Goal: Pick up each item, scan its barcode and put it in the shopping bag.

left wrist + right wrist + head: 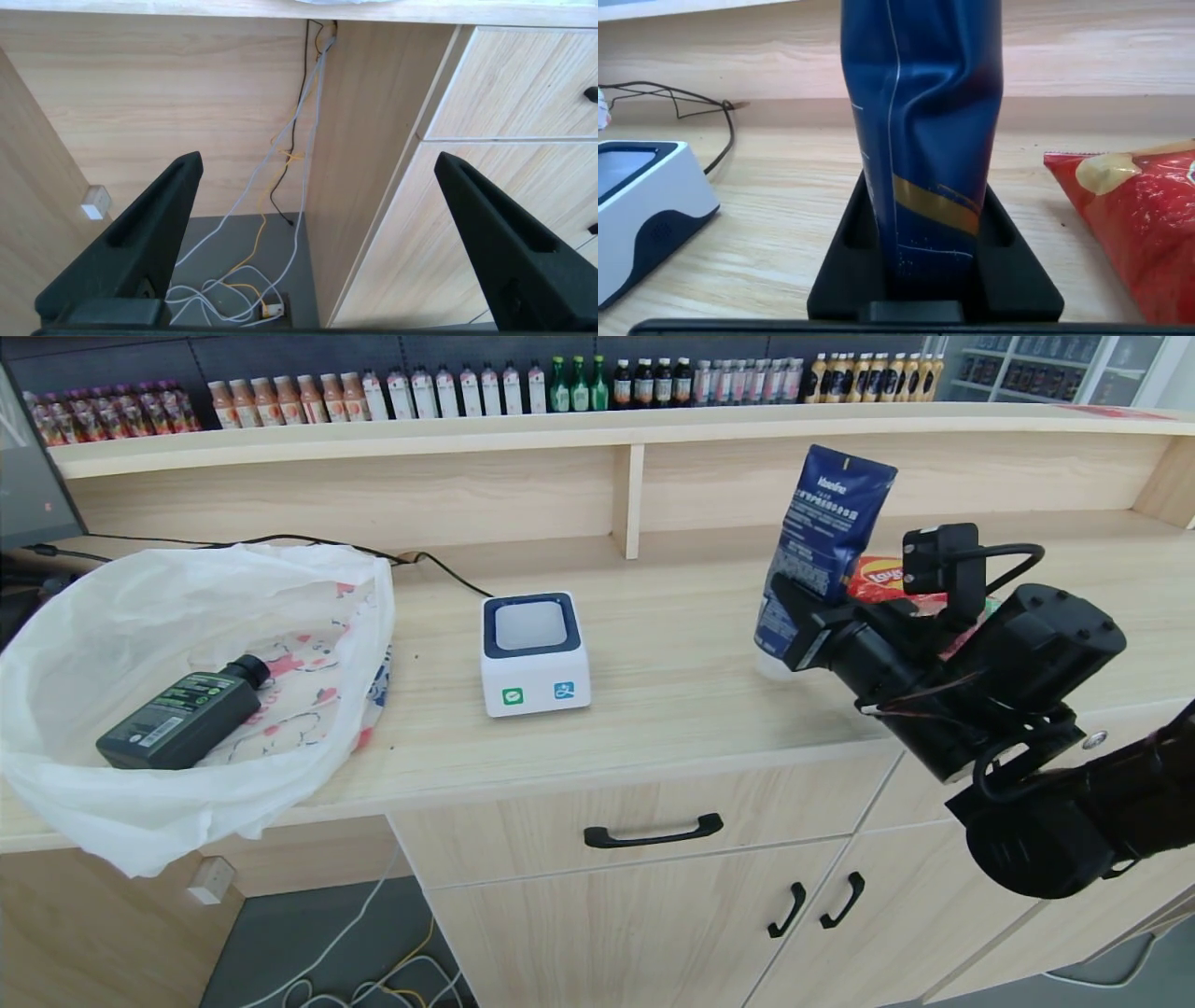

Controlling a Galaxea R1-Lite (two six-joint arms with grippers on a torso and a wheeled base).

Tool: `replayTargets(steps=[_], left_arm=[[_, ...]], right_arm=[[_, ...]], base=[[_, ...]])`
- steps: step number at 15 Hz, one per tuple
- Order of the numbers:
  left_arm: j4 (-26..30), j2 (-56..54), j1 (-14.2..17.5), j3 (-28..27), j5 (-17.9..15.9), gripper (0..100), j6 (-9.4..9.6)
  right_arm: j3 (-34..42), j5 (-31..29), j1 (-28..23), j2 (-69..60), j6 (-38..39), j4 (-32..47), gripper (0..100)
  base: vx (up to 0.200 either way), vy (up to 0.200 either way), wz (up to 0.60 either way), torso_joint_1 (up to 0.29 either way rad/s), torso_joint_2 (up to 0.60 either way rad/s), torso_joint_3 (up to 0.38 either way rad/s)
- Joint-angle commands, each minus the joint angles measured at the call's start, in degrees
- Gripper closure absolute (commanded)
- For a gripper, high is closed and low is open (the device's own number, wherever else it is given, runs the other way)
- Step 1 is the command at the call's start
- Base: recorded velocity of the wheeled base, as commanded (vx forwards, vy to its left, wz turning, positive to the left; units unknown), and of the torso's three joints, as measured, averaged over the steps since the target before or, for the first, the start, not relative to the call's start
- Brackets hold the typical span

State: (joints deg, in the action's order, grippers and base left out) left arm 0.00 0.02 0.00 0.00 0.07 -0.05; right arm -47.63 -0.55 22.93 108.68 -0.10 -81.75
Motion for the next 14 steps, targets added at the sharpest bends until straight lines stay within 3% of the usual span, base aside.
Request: replayTargets(steps=[1, 9, 14], left_arm=[[0.0, 0.0, 0.0, 0.0, 0.0, 0, -0.04], [0.0, 0.0, 0.0, 0.0, 0.0, 0, -0.04], [0.0, 0.0, 0.0, 0.0, 0.0, 0, -0.04]], right_arm=[[2.1, 0.0, 1.0, -5.2, -0.4, 0.0, 100], [19.4, 0.2, 2.6, -25.7, -3.3, 2.9, 100], [25.6, 0.6, 8.0, -30.0, 0.7, 2.9, 100]], base=[[0.0, 0.0, 0.0, 0.0, 0.0, 0.0], [0.0, 0.0, 0.0, 0.0, 0.0, 0.0], [0.0, 0.0, 0.0, 0.0, 0.0, 0.0]])
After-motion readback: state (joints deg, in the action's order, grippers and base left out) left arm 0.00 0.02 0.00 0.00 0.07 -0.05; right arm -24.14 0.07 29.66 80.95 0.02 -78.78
